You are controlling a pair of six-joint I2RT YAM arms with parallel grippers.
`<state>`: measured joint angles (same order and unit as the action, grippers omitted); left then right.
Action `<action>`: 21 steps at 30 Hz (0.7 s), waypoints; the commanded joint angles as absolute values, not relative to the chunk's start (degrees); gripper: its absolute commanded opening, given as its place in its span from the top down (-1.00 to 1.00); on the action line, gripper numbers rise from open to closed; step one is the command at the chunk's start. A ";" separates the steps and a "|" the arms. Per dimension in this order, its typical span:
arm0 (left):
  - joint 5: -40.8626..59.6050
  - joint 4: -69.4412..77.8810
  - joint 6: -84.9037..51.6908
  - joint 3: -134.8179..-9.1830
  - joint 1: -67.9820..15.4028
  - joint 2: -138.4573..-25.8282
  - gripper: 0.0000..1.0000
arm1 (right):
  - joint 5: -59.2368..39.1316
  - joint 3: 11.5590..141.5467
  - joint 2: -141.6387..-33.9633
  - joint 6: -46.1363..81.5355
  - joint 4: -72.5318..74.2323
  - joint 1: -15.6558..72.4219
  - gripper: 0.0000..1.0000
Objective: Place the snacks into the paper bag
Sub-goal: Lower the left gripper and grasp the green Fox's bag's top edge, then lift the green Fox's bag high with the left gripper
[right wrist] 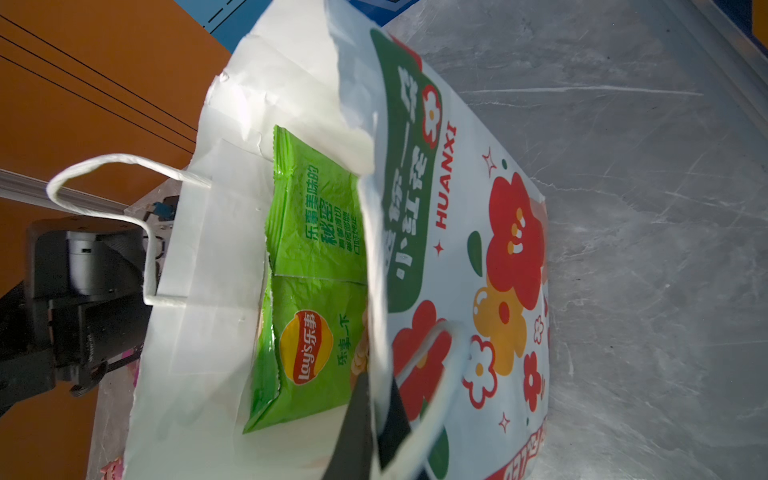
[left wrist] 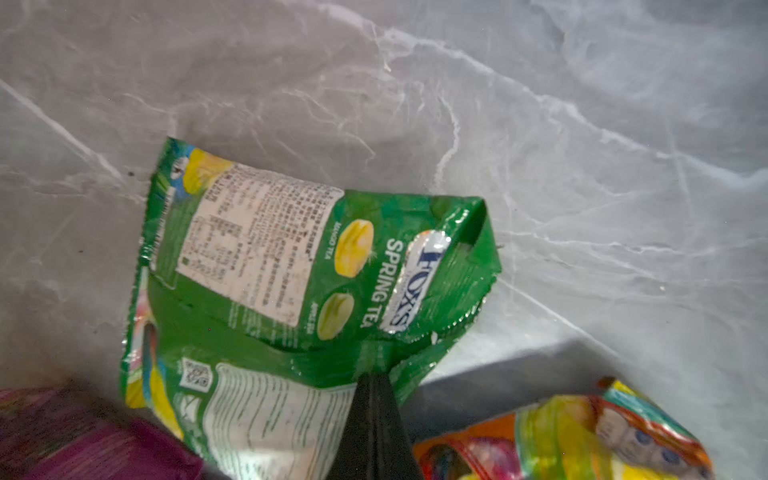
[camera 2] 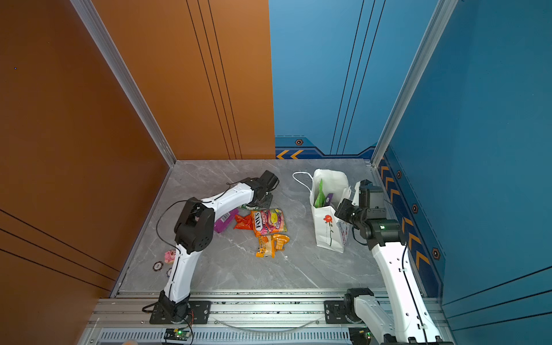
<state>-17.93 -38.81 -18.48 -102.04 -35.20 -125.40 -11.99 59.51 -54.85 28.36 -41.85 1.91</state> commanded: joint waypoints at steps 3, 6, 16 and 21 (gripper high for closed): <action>-18.22 -30.57 -21.59 -93.53 -33.33 -114.97 1.00 | -12.30 59.24 -54.18 28.43 -42.39 1.76 0.90; -18.02 -27.99 -22.60 -90.10 -33.07 -111.47 1.00 | -12.57 59.17 -54.25 28.63 -42.19 1.76 0.90; -12.14 -20.23 -28.50 -81.86 -30.84 -102.22 1.00 | -12.67 59.16 -54.14 28.83 -42.01 1.85 0.91; -9.13 -19.91 -29.92 -82.17 -30.76 -100.69 1.00 | -12.72 59.26 -54.05 28.92 -41.92 1.85 0.91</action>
<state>-12.58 -21.82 -27.68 -82.39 -31.05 -103.26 -12.01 59.51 -54.85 28.40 -41.82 1.91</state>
